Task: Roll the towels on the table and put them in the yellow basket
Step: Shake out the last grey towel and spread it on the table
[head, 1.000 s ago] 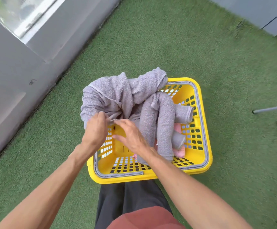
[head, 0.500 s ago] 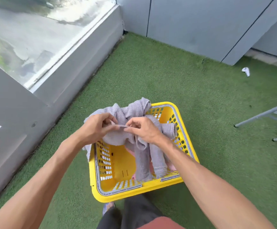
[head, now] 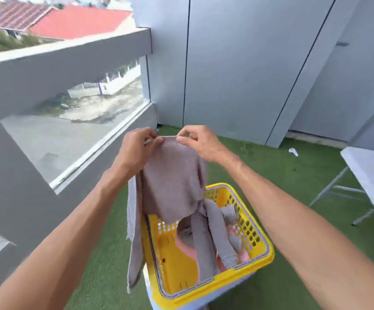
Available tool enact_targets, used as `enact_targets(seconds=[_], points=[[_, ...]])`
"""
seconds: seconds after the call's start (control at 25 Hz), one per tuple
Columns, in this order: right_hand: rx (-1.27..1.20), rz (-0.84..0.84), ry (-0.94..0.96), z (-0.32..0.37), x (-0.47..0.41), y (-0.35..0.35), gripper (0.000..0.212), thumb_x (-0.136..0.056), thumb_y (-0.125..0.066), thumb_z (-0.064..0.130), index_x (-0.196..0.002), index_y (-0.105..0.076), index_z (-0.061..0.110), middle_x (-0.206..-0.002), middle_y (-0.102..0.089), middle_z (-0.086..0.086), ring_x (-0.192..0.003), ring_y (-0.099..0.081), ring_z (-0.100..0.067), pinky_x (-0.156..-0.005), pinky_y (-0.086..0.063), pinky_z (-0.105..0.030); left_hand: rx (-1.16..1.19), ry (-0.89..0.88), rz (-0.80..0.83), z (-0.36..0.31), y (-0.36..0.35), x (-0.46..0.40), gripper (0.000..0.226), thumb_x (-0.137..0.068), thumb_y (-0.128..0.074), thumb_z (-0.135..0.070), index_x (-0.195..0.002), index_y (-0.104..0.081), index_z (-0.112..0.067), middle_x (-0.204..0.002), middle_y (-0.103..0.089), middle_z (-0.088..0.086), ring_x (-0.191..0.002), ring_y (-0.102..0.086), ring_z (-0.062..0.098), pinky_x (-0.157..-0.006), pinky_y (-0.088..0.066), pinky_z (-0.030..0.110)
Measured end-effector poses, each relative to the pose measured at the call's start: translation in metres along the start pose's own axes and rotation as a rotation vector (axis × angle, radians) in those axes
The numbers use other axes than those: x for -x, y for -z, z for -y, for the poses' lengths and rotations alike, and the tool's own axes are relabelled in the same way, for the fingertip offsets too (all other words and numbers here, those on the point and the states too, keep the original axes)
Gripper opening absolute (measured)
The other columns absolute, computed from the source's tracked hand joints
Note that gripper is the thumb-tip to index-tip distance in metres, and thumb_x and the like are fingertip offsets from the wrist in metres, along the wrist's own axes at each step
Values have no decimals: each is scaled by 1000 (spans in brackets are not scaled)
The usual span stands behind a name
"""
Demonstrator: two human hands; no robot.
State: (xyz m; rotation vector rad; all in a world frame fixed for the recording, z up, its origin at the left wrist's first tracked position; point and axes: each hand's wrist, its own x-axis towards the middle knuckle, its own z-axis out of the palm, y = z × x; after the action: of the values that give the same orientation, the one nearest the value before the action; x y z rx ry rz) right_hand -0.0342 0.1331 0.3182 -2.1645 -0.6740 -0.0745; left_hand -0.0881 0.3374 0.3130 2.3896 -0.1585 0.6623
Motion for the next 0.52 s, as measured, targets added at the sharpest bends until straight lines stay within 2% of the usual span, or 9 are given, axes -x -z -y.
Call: enact_targets(seconds=[0.08, 0.16, 0.28, 0.36, 0.44, 0.52], points=[[-4, 92, -7, 26, -1, 8, 24, -88, -63, 40, -80, -67, 17, -59, -49, 1, -55, -37, -7, -53, -29, -26, 30, -13, -112, -9, 29, -8, 15, -87, -67, -28, -87, -69, -13, -79, -61, -2, -75, -54, 15, -65, -32, 22], [-48, 262, 4, 40, 9, -2, 30, -90, -64, 32, -77, -63, 5, -61, -49, 5, -58, -38, -4, -53, -30, -23, 38, -33, -183, -6, 60, -5, 10, -88, -66, -24, -89, -69, -15, -84, -63, 1, -78, -55, 16, -68, -35, 23], [-83, 415, -69, 33, 20, -22, 20, -91, -64, 21, -74, -62, 10, -54, -51, 16, -51, -39, 4, -51, -30, -15, 16, -4, -274, 19, 100, 9, 9, -89, -66, -22, -90, -69, -14, -88, -64, 3, -79, -57, 17, -70, -40, 23], [-68, 410, -113, 29, 15, -29, 18, -90, -65, 22, -81, -66, 7, -58, -55, 15, -53, -42, 4, -54, -34, -15, -2, 43, -322, 37, 122, 21, 11, -89, -66, -24, -91, -70, -14, -89, -65, 4, -81, -58, 17, -73, -44, 26], [-62, 316, -95, 40, -5, -35, 19, -90, -66, 26, -84, -67, 8, -70, -61, 4, -64, -52, -5, -62, -48, -26, -25, 98, -364, 49, 143, 31, 12, -89, -66, -25, -91, -70, -14, -86, -66, 3, -80, -59, 17, -73, -45, 27], [-115, 224, -45, 74, -30, -43, 13, -90, -65, 22, -84, -68, 11, -81, -67, -8, -74, -65, -16, -71, -59, -38, -30, 157, -370, 56, 164, 37, 11, -88, -67, -23, -91, -71, -13, -80, -64, -1, -74, -57, 13, -70, -42, 22]])
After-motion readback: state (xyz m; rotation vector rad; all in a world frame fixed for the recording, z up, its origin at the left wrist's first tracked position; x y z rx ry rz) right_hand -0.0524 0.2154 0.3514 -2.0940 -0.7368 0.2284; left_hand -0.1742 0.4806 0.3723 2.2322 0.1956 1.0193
